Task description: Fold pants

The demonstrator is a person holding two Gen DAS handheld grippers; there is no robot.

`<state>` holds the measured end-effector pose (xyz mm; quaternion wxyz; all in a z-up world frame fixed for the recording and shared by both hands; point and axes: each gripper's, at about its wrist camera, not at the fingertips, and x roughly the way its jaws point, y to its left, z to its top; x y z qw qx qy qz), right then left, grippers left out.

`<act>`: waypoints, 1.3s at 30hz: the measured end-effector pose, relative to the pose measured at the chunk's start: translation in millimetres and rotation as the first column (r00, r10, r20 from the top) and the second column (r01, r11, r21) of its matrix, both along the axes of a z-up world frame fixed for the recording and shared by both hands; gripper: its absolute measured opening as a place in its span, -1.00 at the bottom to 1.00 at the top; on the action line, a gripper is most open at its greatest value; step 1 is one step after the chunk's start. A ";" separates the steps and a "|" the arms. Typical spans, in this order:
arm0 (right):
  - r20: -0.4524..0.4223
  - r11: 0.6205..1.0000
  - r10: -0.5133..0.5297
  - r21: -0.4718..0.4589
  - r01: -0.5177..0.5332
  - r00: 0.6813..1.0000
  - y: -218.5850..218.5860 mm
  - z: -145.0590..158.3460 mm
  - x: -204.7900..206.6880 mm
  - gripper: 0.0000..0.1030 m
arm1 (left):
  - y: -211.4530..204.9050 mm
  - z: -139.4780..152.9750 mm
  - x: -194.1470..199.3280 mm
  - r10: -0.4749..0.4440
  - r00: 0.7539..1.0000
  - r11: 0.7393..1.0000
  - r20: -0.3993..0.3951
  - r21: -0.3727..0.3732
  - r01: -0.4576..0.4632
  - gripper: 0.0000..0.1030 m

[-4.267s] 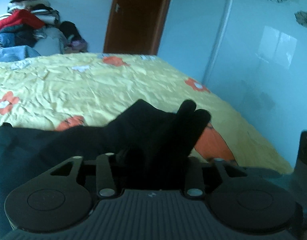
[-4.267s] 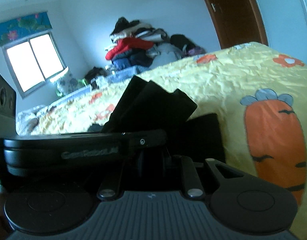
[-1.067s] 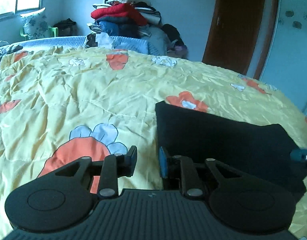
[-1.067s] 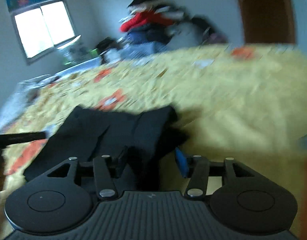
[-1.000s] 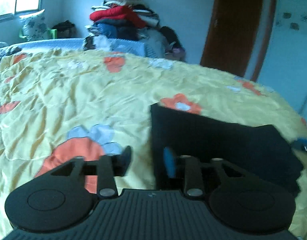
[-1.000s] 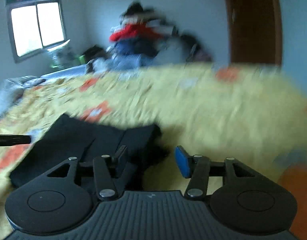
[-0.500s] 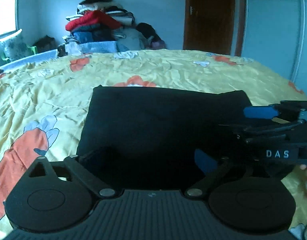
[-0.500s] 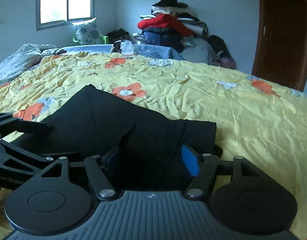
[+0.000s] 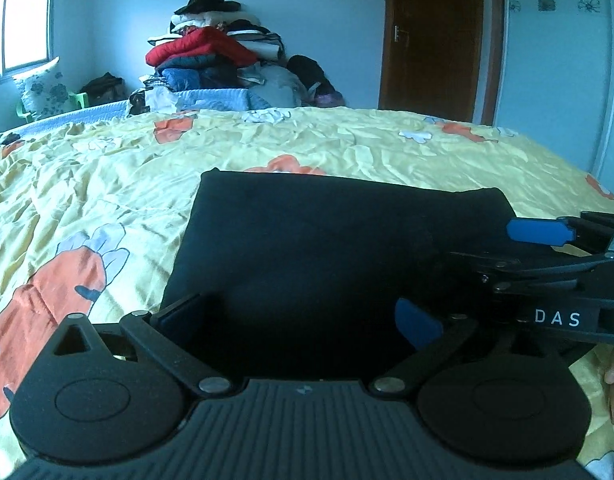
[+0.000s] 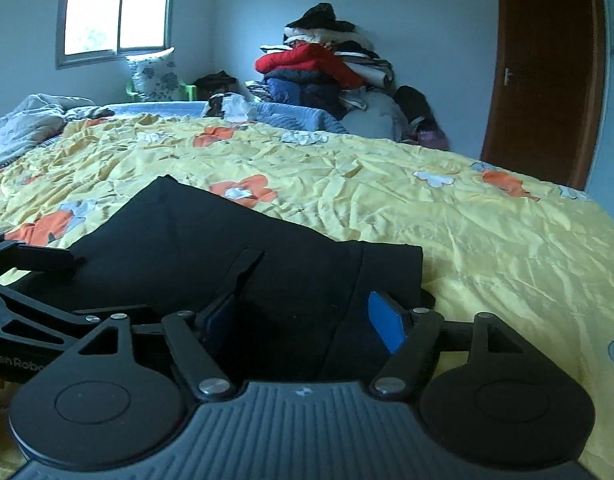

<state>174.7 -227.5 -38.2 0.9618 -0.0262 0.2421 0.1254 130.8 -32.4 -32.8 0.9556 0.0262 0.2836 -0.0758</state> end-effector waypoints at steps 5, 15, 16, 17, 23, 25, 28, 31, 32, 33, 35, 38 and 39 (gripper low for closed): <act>-0.009 0.999 -0.030 -0.020 0.030 1.000 1.3 -1.1 0.7 0.60 | 0.9 0.0 -1.1 0.004 1.000 1.000 0.000 -0.001 -0.004 1.00; -0.191 0.988 -0.057 0.130 0.083 0.980 -30.4 -11.8 -12.2 1.00 | 16.4 -0.7 -10.1 0.005 1.000 1.000 -0.022 0.013 -0.005 1.00; -0.195 0.994 -0.043 0.086 0.061 0.980 -28.9 -11.3 -17.4 1.00 | 19.8 -0.9 -11.1 0.006 1.000 1.000 -0.028 0.010 -0.005 1.00; -0.201 0.996 -0.033 0.080 0.050 0.979 -31.0 -9.6 -22.7 1.00 | 23.8 -0.9 -12.5 0.015 0.999 1.000 -0.031 0.009 -0.014 1.00; 0.166 0.984 -0.163 0.103 0.147 0.973 -62.0 23.4 -89.9 1.00 | 53.0 3.3 -15.7 0.068 0.994 0.986 -0.089 -0.146 -0.081 1.00; 0.254 0.982 -0.145 0.153 0.109 0.956 -71.7 24.6 -105.9 1.00 | 51.0 6.5 -15.5 0.090 0.993 0.987 -0.073 -0.127 -0.099 0.99; 0.083 0.964 -0.092 0.256 0.067 0.992 -84.4 18.9 -89.1 0.99 | 40.8 10.8 -17.1 0.078 0.996 0.993 -0.042 -0.085 -0.081 0.99; 0.016 0.964 -0.038 0.262 0.032 0.999 -77.9 10.3 -75.7 0.73 | 28.2 5.6 -17.7 0.051 0.998 0.998 -0.037 -0.023 -0.052 1.00; 0.002 0.963 -0.015 0.268 0.014 1.000 -75.3 8.4 -71.6 0.58 | 26.8 3.6 -18.4 0.051 0.998 0.999 -0.029 -0.015 -0.052 1.00; -0.009 0.963 0.004 0.271 -0.002 1.000 -72.5 7.5 -66.1 0.45 | 26.8 2.2 -19.2 0.052 0.998 0.998 -0.023 -0.018 -0.053 1.00; -0.036 0.966 0.023 0.258 -0.013 0.999 -63.6 4.3 -58.1 0.28 | 29.7 1.1 -17.2 0.053 0.998 0.998 -0.036 -0.041 -0.055 1.00; -0.084 0.971 0.009 0.239 0.012 0.996 -60.2 -4.0 -48.5 -0.19 | 39.1 -2.2 -13.3 0.060 0.996 0.993 -0.072 -0.100 -0.067 1.00; -0.079 0.971 0.011 0.238 0.008 0.997 -60.9 -4.2 -52.9 -0.30 | 41.9 -2.5 -11.9 0.061 0.995 0.991 -0.082 -0.116 -0.070 1.00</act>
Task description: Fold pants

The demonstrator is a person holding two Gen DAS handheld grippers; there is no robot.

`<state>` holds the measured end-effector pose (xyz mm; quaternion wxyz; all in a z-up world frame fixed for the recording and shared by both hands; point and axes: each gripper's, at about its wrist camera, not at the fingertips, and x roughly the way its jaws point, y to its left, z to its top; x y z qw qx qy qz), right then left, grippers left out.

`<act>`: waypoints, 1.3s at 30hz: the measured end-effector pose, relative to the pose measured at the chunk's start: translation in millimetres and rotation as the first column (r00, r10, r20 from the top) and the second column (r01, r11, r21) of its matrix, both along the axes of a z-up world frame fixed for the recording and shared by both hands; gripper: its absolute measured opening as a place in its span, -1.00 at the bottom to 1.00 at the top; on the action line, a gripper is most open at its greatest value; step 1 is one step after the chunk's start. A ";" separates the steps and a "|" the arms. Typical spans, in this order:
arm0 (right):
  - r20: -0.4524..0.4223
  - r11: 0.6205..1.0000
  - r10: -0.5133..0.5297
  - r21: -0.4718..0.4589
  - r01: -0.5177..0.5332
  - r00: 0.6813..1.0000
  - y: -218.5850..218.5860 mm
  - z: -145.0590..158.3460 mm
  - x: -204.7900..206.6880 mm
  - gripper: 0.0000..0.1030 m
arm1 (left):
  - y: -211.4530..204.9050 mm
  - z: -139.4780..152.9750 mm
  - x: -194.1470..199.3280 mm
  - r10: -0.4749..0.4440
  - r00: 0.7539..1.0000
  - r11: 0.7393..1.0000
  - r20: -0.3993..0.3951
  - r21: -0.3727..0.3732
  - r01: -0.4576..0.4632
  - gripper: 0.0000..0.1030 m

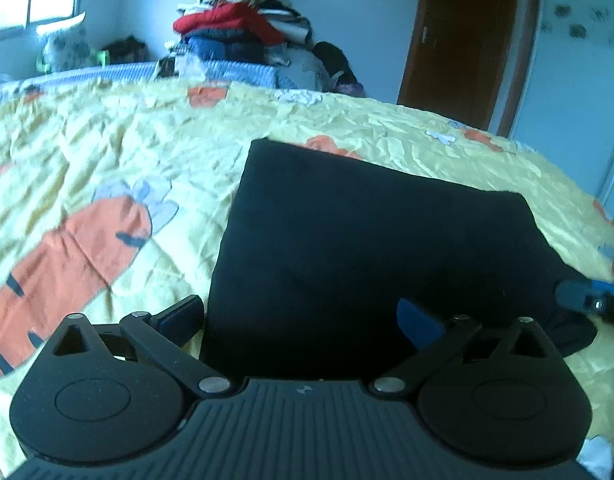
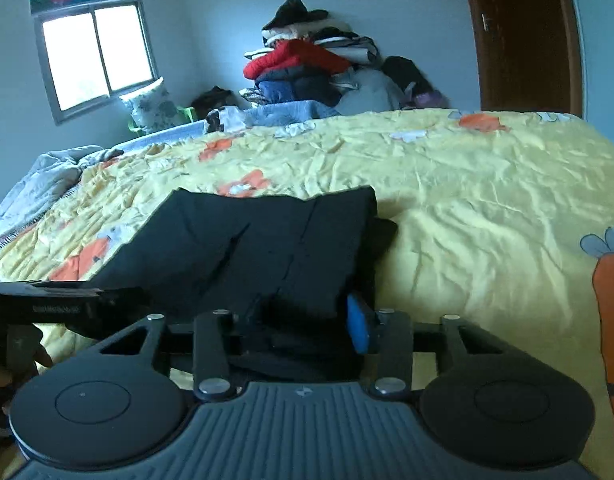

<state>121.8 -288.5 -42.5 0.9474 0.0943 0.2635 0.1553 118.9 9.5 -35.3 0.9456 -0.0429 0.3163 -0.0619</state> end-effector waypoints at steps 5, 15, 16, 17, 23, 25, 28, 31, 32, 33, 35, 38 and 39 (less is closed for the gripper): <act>0.005 0.997 0.022 -0.068 -0.022 1.000 -0.6 1.8 -18.0 -0.70 | 2.9 3.1 -3.4 0.012 1.000 1.000 0.001 -0.010 -0.012 0.99; 0.125 0.986 -0.004 -0.167 0.025 0.992 17.3 29.9 -26.3 -0.63 | -5.6 13.2 7.8 0.017 1.000 0.998 0.017 0.068 -0.018 1.00; 0.101 0.987 0.017 -0.161 -0.001 0.995 21.8 26.4 -20.1 -0.63 | -5.6 8.5 11.6 0.014 1.000 0.998 -0.017 0.069 -0.012 1.00; 0.075 0.987 0.027 -0.159 -0.015 0.997 24.6 21.8 -14.2 -0.63 | -3.6 4.4 11.5 0.017 1.000 0.999 -0.021 0.050 -0.016 1.00; -0.018 0.997 0.010 -0.075 -0.012 1.000 17.0 -1.3 -1.5 -0.64 | 5.4 1.1 9.5 0.027 1.000 0.999 -0.015 0.024 -0.026 1.00; 0.005 0.997 -0.007 -0.079 0.007 1.000 18.6 6.3 -4.9 -0.62 | 3.6 1.3 7.8 0.033 0.999 0.999 -0.007 0.035 -0.033 1.00; 0.028 0.997 0.003 -0.078 -0.001 1.000 22.9 9.0 -6.4 -0.50 | 0.4 2.2 6.2 0.036 0.999 0.998 0.001 0.049 -0.036 1.00; 0.004 0.995 0.012 -0.095 -0.012 1.000 26.4 -2.5 -3.0 -0.40 | 2.0 2.9 6.7 0.038 0.999 0.998 -0.004 0.045 -0.037 1.00; 0.015 0.995 0.014 -0.097 -0.012 1.000 26.0 -4.2 -4.5 -0.40 | 2.6 3.1 6.3 0.039 0.999 0.998 -0.005 0.044 -0.039 1.00; 0.014 0.995 0.015 -0.098 -0.014 1.000 25.8 -4.3 -4.8 -0.40 | 2.6 3.6 5.1 0.041 0.999 0.998 -0.006 0.043 -0.040 1.00; 0.011 0.994 0.016 -0.107 -0.015 1.000 26.7 -3.3 -5.1 -0.40 | 3.2 4.6 3.8 0.042 0.999 0.998 -0.005 0.043 -0.042 1.00; 0.018 0.993 0.011 -0.120 -0.009 1.000 29.3 -4.2 -7.4 -0.40 | 3.9 7.0 0.4 0.041 0.999 0.999 -0.008 0.034 -0.040 1.00; 0.020 0.992 0.009 -0.123 -0.007 1.000 29.8 -4.5 -8.0 -0.40 | 4.0 7.9 -0.9 0.040 0.999 0.999 -0.008 0.035 -0.040 1.00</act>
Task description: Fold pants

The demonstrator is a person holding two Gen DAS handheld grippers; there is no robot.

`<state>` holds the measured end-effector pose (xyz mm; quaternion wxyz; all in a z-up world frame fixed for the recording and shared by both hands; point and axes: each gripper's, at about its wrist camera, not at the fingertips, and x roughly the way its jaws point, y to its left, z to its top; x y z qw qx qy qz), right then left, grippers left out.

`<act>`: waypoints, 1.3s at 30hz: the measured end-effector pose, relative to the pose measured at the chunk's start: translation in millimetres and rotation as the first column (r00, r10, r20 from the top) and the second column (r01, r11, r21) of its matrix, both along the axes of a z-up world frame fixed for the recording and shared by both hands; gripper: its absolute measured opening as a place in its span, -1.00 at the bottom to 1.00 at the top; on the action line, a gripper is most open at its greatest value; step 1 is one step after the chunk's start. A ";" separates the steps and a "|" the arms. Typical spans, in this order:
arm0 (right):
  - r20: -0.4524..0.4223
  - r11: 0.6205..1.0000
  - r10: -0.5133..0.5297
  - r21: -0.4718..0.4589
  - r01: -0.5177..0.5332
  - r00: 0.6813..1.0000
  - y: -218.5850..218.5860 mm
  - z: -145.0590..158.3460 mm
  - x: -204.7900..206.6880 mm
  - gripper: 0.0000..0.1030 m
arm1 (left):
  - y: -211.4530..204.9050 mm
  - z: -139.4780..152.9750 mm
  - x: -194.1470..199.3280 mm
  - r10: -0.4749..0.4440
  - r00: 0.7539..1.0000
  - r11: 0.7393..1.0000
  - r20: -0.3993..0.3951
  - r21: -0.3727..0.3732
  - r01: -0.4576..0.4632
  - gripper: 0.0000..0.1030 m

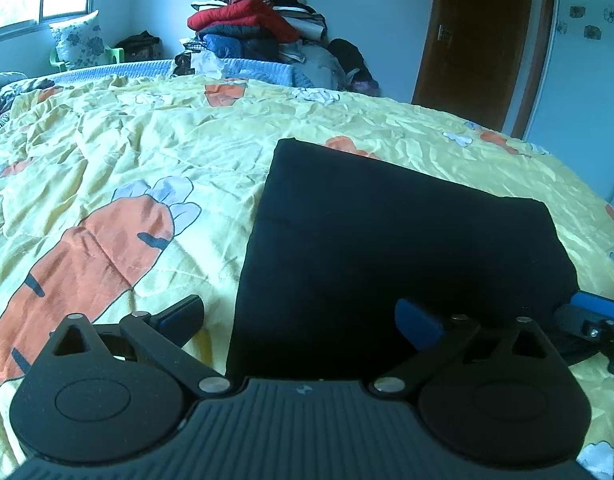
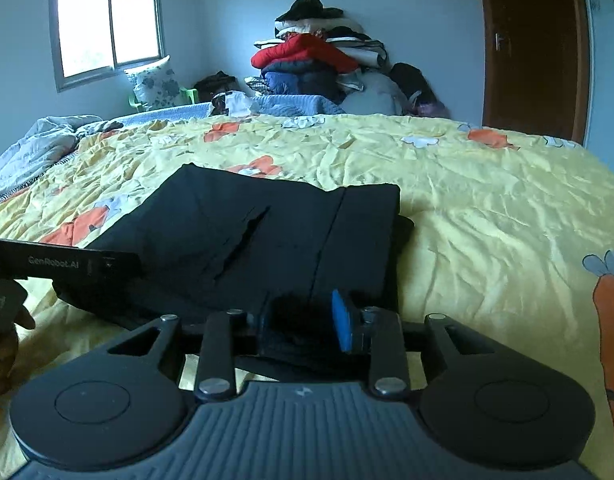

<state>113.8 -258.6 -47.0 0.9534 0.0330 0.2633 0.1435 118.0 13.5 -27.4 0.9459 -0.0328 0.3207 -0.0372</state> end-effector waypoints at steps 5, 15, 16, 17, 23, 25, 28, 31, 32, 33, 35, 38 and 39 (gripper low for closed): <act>-0.002 1.000 -0.022 -0.001 0.022 1.000 1.6 1.9 -0.8 -0.40 | 1.7 7.1 -8.1 -0.004 1.000 1.000 0.008 0.014 0.003 0.99; 0.010 0.999 0.000 -0.035 0.000 1.000 15.8 3.7 -5.5 -0.35 | -6.8 3.7 -15.1 -0.026 0.999 0.997 0.022 0.074 0.024 1.00; 0.006 0.999 -0.002 -0.033 0.002 1.000 15.3 5.2 -6.0 -0.35 | -6.0 3.9 -15.2 -0.024 1.000 0.997 0.020 0.069 0.023 1.00; 0.004 0.999 -0.006 -0.032 0.006 1.000 15.2 7.0 -7.4 -0.32 | -5.1 4.4 -15.1 -0.025 1.000 0.998 0.016 0.066 0.024 1.00; -0.002 0.999 0.032 -0.021 -0.033 0.999 24.5 10.8 -24.5 0.52 | -3.4 6.7 -20.7 -0.020 1.000 0.998 0.016 0.061 0.019 1.00; -0.021 0.998 0.050 -0.026 -0.050 0.999 29.9 8.1 -29.0 0.52 | -3.2 7.6 -24.1 -0.020 1.000 0.998 0.017 0.058 0.019 1.00; -0.048 0.998 0.061 -0.008 -0.062 0.997 34.7 5.2 -35.3 0.52 | -2.0 9.3 -29.9 -0.021 1.000 0.999 0.018 0.050 0.020 1.00; -0.067 0.998 0.062 0.019 -0.061 0.996 36.4 2.6 -41.2 0.53 | 0.3 10.0 -37.7 -0.021 1.000 0.999 0.016 0.040 0.021 1.00; -0.073 0.998 0.057 0.021 -0.056 0.996 37.0 1.9 -43.1 0.58 | 1.2 9.9 -40.8 -0.021 1.000 0.999 0.016 0.037 0.021 1.00; -0.081 0.999 0.050 0.021 -0.048 0.995 37.3 1.5 -44.4 0.67 | 2.1 9.8 -44.4 -0.022 1.000 0.999 0.013 0.032 0.022 1.00; -0.093 0.999 0.027 0.021 -0.025 0.995 38.9 0.8 -47.8 0.77 | 4.2 9.0 -51.3 -0.029 1.000 0.999 0.004 0.019 0.029 0.99; -0.095 1.000 0.004 0.025 -0.001 0.996 40.6 0.4 -53.0 0.82 | 5.8 4.9 -61.4 -0.036 0.999 0.999 -0.011 0.018 0.036 0.99; -0.097 1.000 -0.008 0.025 0.010 0.995 41.2 0.3 -54.0 0.88 | 6.4 3.6 -65.1 -0.038 0.999 0.999 -0.012 0.024 0.038 0.99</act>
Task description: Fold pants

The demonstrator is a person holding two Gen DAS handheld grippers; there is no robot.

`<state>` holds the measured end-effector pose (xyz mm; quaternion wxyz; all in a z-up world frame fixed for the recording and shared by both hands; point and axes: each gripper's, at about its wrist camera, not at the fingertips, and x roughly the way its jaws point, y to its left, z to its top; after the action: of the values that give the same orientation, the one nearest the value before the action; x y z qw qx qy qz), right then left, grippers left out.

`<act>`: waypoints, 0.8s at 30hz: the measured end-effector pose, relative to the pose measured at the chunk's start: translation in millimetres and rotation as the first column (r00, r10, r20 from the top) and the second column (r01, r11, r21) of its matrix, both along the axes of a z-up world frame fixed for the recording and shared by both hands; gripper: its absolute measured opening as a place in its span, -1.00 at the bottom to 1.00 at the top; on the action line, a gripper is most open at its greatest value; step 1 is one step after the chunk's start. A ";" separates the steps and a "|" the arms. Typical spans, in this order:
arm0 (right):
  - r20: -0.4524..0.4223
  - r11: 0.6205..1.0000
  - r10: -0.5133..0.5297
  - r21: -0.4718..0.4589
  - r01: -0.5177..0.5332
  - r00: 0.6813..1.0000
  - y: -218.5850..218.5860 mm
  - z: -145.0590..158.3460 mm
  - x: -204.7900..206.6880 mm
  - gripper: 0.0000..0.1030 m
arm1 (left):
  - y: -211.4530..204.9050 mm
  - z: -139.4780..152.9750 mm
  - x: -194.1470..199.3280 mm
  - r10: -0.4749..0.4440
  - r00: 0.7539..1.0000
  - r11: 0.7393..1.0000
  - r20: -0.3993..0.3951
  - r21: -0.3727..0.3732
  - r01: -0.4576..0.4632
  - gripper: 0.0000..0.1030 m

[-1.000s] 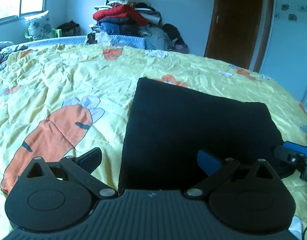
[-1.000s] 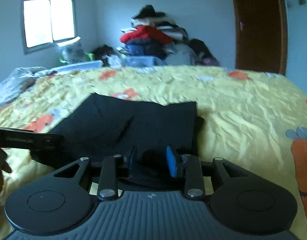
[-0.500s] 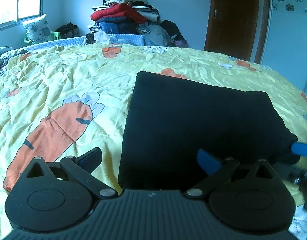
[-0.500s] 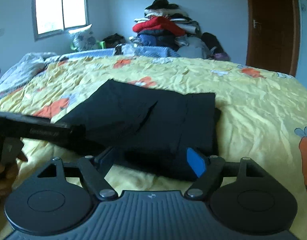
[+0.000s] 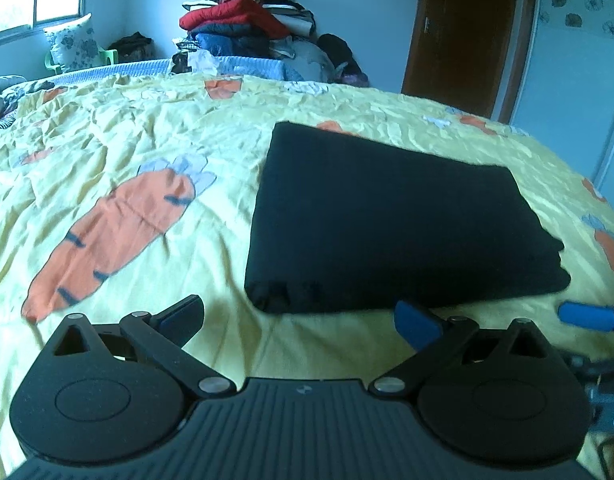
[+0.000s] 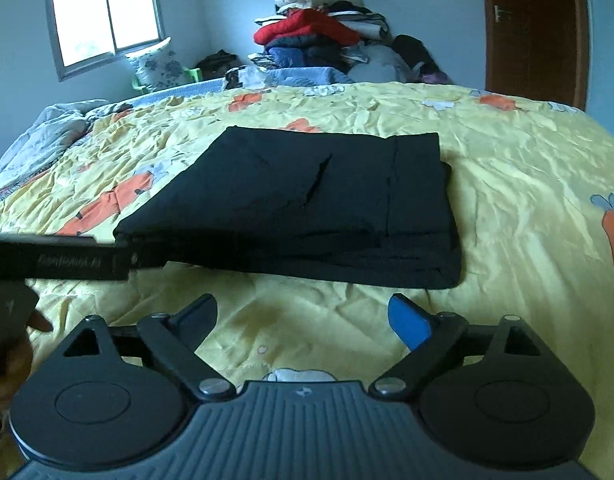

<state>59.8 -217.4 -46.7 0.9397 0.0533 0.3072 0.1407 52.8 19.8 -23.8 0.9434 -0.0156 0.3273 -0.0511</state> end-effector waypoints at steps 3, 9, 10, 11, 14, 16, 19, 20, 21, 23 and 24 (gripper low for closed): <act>-0.016 0.998 -0.056 0.007 0.056 0.998 0.3 -0.4 -1.4 0.92 | 1.0 -4.7 -8.3 0.004 1.000 1.000 -0.008 0.030 -0.004 0.99; -0.041 0.993 -0.115 -0.014 0.115 0.992 3.3 -3.4 -1.5 0.99 | 6.4 -8.9 -17.6 0.025 1.000 0.999 -0.007 0.035 -0.025 0.99; -0.042 0.993 -0.118 -0.017 0.117 0.992 4.4 -4.3 -1.7 1.00 | 6.8 -9.3 -19.0 0.031 1.000 0.999 -0.004 0.037 -0.031 0.99; -0.044 0.993 -0.120 -0.019 0.120 0.992 5.1 -4.9 -1.9 1.00 | 7.0 -10.0 -19.9 0.038 0.999 0.998 -0.003 0.041 -0.038 0.99; -0.038 0.992 -0.124 -0.033 0.123 0.992 8.6 -5.3 -2.8 1.00 | 5.6 -12.3 -21.1 0.050 0.999 0.997 0.000 0.056 -0.050 1.00; -0.038 0.992 -0.124 -0.039 0.123 0.992 11.0 -6.0 -2.8 1.00 | 3.9 -12.7 -21.2 0.051 0.999 0.996 0.003 0.067 -0.051 1.00; -0.031 0.991 -0.124 -0.062 0.121 0.992 14.1 -7.5 -3.9 1.00 | 1.3 -13.6 -22.5 0.054 0.999 0.995 0.010 0.083 -0.054 1.00; -0.028 0.991 -0.122 -0.066 0.120 0.992 15.0 -7.8 -4.4 1.00 | 0.4 -13.9 -22.6 0.054 0.998 0.995 0.010 0.088 -0.055 1.00; -0.025 0.991 -0.120 -0.068 0.118 0.992 15.5 -8.2 -4.8 1.00 | 0.4 -14.0 -22.1 0.054 0.998 0.995 0.010 0.089 -0.055 1.00; -0.023 0.991 -0.117 -0.071 0.116 0.993 15.9 -8.8 -5.1 1.00 | 0.4 -14.6 -21.8 0.055 0.998 0.995 0.007 0.082 -0.056 1.00; -0.023 0.991 -0.117 -0.071 0.115 0.993 15.9 -8.9 -5.2 1.00 | 1.3 -15.0 -21.7 0.057 0.998 0.995 0.005 0.078 -0.057 1.00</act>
<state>54.6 -201.5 -55.6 0.9434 0.0402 0.3208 0.0743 31.1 21.1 -38.8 0.9448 0.0119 0.3271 -0.0116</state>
